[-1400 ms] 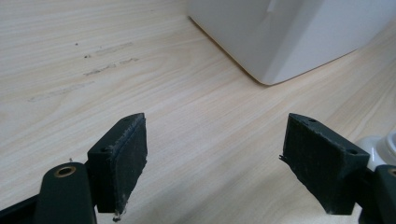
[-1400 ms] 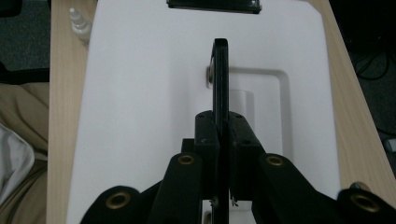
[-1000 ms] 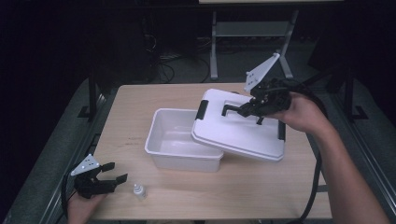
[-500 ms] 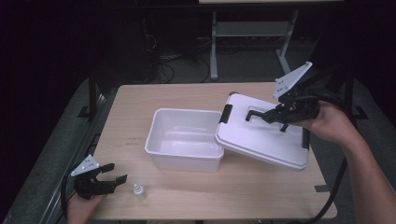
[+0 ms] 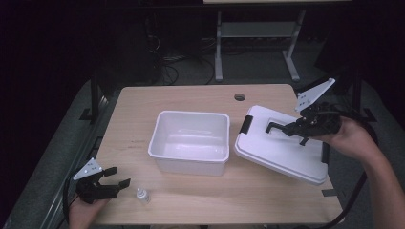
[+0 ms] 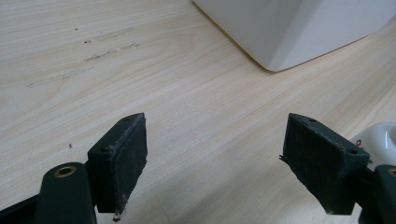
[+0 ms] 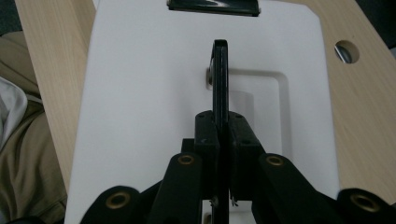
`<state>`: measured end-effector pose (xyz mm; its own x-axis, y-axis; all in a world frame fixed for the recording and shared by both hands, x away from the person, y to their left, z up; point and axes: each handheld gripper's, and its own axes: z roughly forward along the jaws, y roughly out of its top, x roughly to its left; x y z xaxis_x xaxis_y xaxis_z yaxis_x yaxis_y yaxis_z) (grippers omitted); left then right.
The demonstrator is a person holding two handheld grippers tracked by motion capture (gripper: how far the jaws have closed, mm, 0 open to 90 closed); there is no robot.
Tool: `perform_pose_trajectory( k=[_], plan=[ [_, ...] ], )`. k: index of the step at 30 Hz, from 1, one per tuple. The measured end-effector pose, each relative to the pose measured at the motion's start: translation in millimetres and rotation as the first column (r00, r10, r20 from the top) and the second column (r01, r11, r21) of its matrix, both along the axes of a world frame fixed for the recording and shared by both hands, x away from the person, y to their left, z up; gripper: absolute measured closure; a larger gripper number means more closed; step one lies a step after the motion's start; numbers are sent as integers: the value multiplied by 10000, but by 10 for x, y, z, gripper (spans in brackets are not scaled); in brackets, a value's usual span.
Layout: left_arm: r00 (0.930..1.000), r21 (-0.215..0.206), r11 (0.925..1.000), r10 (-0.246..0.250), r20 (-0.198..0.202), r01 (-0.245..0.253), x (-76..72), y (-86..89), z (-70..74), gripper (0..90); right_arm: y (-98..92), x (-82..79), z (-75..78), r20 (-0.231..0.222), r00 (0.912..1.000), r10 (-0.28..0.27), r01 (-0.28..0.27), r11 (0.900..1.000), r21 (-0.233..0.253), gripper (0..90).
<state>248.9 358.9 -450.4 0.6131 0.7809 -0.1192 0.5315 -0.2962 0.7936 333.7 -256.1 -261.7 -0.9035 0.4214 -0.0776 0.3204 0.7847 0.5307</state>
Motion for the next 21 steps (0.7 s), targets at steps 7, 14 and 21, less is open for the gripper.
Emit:
perform_pose_trajectory(
  k=[7,14,21],
  plan=[
    [10000,-13,10000,13,13,-13,-1,-4,-1,218,-58,6,-154,-93,9999,-58,59,9999,97,839],
    [10000,66,10000,-47,35,46,1,-8,2,218,-77,26,-437,-456,9989,-95,95,10000,0,838],
    [9999,127,9999,-83,65,83,5,-28,8,218,-70,65,-704,-815,9966,-129,126,9999,-42,838]
  ],
)
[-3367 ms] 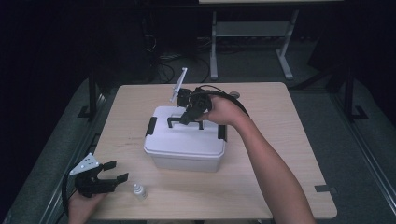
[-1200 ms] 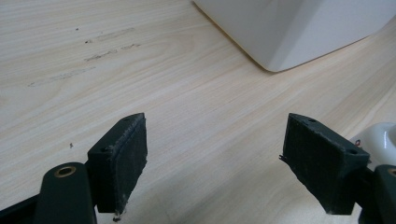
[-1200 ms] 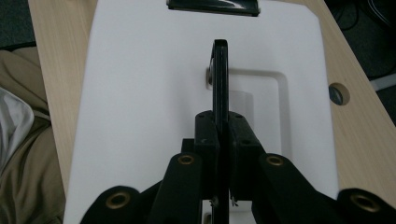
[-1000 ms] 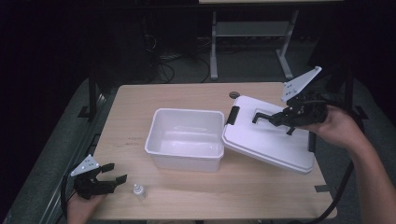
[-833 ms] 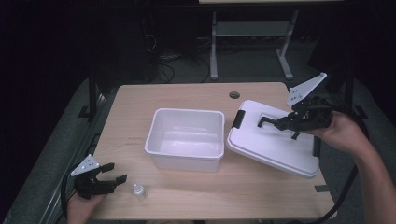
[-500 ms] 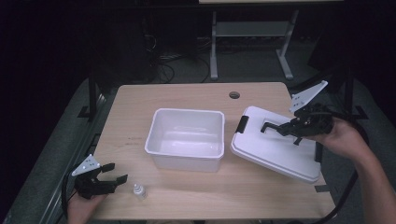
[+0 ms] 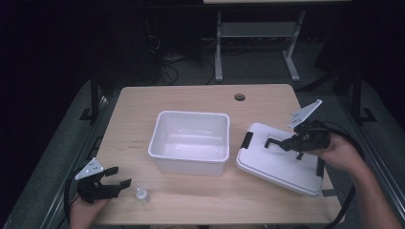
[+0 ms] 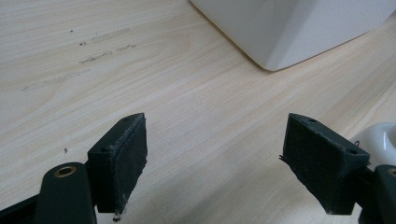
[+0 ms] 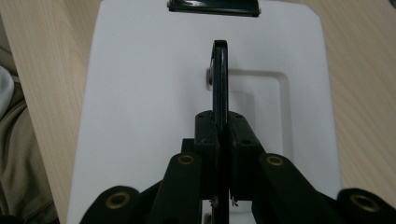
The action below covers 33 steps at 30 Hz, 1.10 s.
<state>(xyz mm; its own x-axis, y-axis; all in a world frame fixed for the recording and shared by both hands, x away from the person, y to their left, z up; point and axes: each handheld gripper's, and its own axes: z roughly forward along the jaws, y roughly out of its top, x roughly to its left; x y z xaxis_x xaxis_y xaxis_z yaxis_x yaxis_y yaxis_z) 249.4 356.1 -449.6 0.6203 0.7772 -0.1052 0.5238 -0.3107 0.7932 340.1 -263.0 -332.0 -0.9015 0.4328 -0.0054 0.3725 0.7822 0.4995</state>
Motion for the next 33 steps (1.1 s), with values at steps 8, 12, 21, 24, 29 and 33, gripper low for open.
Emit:
perform_pose_trajectory(
  k=[8,12,21,24,29,33],
  plan=[
    [10000,-22,10000,-74,-8,74,2,-20,-2,218,8,32,-261,-312,9994,-147,149,9999,70,838],
    [9999,-67,9999,-116,-88,115,-4,-35,-14,218,31,51,-412,-544,9984,-148,149,9999,11,837],
    [9999,29,9999,-140,-86,140,0,-41,-12,218,35,78,-568,-717,9970,-295,304,9995,121,838],
    [9999,-14,9999,-150,-51,150,0,-39,-7,218,33,87,-618,-721,9969,-329,339,9993,129,837],
    [9999,18,9999,-130,-89,130,-8,-37,-15,218,38,79,-705,-924,9951,-348,368,9991,196,837],
    [9998,-5,9999,-165,-73,165,-7,-44,-7,218,39,53,-713,-851,9957,-375,398,9989,262,833]
  ],
)
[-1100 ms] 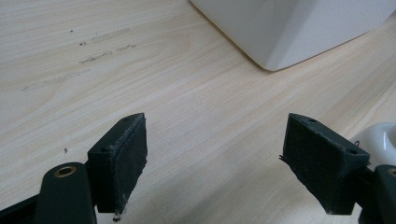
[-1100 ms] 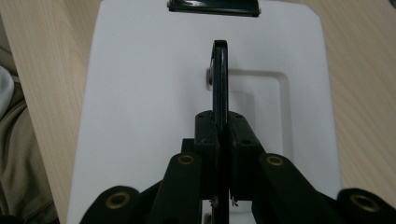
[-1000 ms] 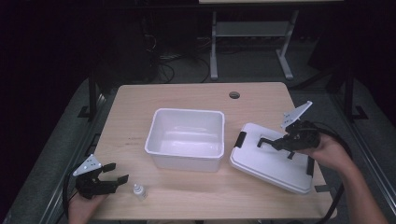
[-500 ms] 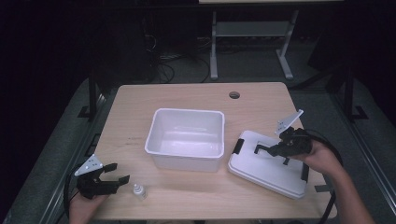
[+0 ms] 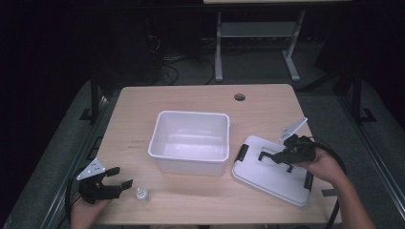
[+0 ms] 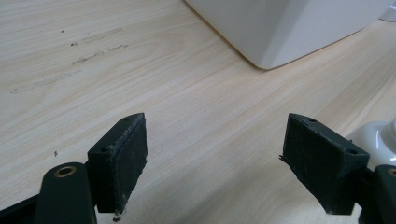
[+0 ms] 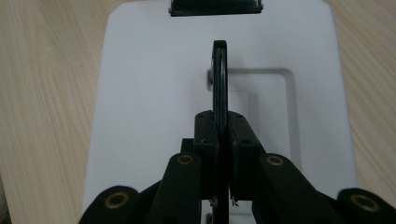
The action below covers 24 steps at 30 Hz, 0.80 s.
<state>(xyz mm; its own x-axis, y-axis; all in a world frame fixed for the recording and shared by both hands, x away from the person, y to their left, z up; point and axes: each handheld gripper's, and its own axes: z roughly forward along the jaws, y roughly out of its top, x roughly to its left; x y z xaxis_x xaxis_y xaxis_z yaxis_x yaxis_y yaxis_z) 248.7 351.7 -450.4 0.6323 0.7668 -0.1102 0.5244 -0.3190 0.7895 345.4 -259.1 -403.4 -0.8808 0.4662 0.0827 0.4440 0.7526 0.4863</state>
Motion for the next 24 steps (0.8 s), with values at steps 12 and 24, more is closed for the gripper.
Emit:
perform_pose_trajectory(
  k=[12,24],
  plan=[
    [10000,40,10000,-62,-40,62,1,-13,-9,219,-10,-121,-12,164,9998,-85,79,9993,377,707],
    [9996,171,9995,-270,-44,270,20,-50,17,222,34,-343,72,902,9956,-259,183,9963,836,549]
  ],
)
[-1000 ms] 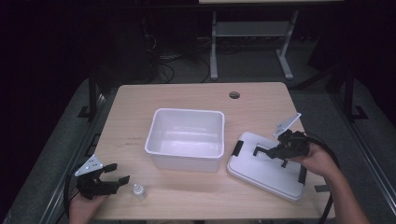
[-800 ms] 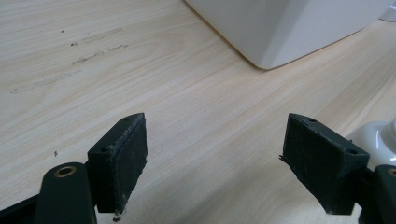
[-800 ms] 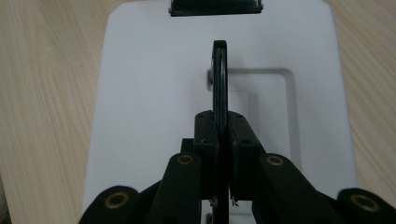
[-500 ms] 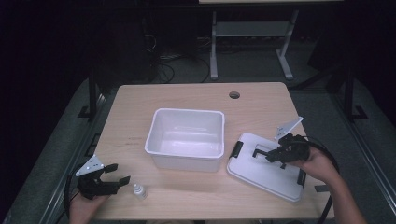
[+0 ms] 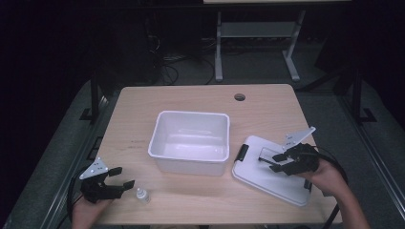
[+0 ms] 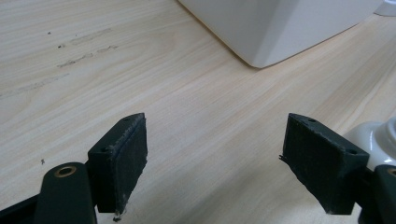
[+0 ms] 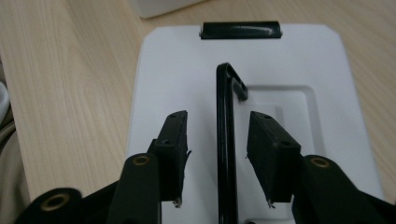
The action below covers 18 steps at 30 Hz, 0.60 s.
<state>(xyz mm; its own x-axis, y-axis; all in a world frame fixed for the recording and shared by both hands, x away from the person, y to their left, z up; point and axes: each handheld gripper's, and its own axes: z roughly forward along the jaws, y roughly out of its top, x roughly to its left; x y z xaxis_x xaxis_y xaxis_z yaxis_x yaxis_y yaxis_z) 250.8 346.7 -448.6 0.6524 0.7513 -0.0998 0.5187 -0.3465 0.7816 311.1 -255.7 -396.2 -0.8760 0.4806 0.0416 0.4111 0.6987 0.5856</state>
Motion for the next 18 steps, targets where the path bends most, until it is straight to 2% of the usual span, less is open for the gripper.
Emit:
perform_pose_trajectory(
  k=[3,6,12,18],
  plan=[
    [10000,-114,9999,77,-30,-77,10,22,20,224,30,-64,71,365,9993,-33,35,10000,-30,513],
    [10000,3,10000,29,-72,-29,28,20,45,227,64,-147,134,672,9976,143,-155,9997,173,488],
    [9995,476,9987,-160,-256,172,26,5,98,230,132,-254,142,822,9962,291,-325,9987,399,441],
    [9981,893,9944,-533,-298,557,-28,15,170,238,219,-359,52,852,9951,508,-554,9971,521,395]
  ],
)
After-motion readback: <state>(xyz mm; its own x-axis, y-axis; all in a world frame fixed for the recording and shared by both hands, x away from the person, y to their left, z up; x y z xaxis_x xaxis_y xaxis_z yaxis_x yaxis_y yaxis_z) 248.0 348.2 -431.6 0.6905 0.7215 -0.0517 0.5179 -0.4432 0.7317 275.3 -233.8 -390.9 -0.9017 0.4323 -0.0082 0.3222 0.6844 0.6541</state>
